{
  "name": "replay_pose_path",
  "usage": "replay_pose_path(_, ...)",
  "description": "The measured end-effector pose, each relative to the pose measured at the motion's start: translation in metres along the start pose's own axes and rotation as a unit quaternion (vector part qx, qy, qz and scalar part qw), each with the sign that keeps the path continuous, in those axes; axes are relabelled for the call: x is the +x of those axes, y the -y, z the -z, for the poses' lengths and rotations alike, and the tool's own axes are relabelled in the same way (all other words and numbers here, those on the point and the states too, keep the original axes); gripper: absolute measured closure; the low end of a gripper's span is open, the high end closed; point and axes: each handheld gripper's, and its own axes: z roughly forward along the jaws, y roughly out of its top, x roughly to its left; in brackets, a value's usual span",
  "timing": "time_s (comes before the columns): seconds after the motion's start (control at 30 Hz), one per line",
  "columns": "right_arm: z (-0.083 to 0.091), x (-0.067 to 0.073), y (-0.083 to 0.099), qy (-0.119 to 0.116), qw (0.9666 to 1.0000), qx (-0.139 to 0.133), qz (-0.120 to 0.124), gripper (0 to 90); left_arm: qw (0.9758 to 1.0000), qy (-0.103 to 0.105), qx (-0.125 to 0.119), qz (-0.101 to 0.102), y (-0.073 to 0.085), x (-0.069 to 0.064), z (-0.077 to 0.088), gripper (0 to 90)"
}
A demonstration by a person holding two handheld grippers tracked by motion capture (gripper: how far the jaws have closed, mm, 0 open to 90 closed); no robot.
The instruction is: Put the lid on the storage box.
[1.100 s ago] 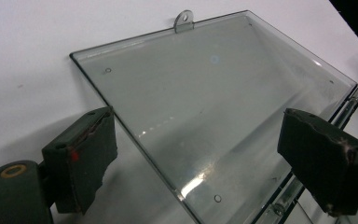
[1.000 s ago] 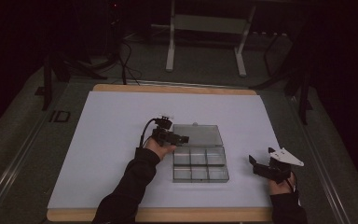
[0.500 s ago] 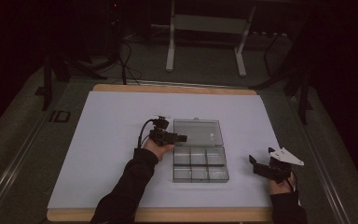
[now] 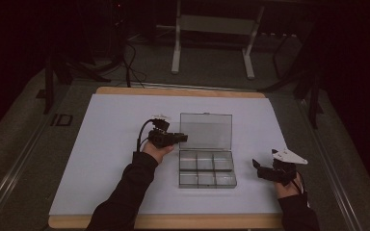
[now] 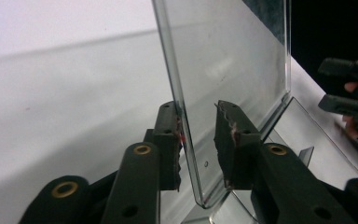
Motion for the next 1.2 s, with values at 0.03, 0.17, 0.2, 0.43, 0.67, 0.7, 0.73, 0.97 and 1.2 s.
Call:
replay_pose_path(0.03, 0.0, 0.003, -0.004, -0.005, 1.0, -0.001, 0.006, 12.1, 1.0, 0.003, -0.002, -0.006, 0.0, -0.001, 0.002, 74.6)
replay_pose_path(0.17, 0.001, 0.013, -0.022, -0.023, 0.9994, -0.012, 0.024, 12.3, 0.9998, 0.008, -0.008, -0.019, 0.002, -0.002, 0.006, 76.8)
replay_pose_path(0.2, 0.001, 0.013, -0.022, -0.023, 0.9994, -0.012, 0.024, 12.3, 0.9998, 0.008, -0.008, -0.019, 0.002, -0.002, 0.006, 77.0)
replay_pose_path(0.43, -0.008, 0.025, -0.055, -0.073, 0.996, -0.048, 0.018, 12.3, 0.9986, 0.014, -0.025, -0.045, 0.007, -0.003, 0.009, 78.4)
replay_pose_path(0.67, -0.019, 0.037, -0.077, -0.109, 0.9918, -0.066, 0.005, 12.5, 0.997, 0.015, -0.04, -0.064, 0.011, -0.003, 0.01, 78.7)
replay_pose_path(0.7, -0.024, 0.042, -0.082, -0.113, 0.9915, -0.064, 0.008, 13.9, 0.9968, 0.017, -0.042, -0.065, 0.012, -0.002, 0.01, 78.8)
replay_pose_path(0.73, -0.024, 0.042, -0.082, -0.113, 0.9915, -0.064, 0.008, 13.9, 0.9968, 0.017, -0.042, -0.065, 0.012, -0.002, 0.01, 78.9)
replay_pose_path(0.97, -0.045, 0.048, -0.093, -0.135, 0.9902, -0.037, -0.001, 44.4, 0.996, 0.02, -0.048, -0.073, 0.013, -0.001, 0.01, 79.0)
replay_pose_path(1.2, -0.05, 0.045, -0.092, -0.113, 0.9934, -0.02, 0.005, 69.9, 0.9955, 0.025, -0.051, -0.076, 0.014, 0.0, 0.01, 79.3)
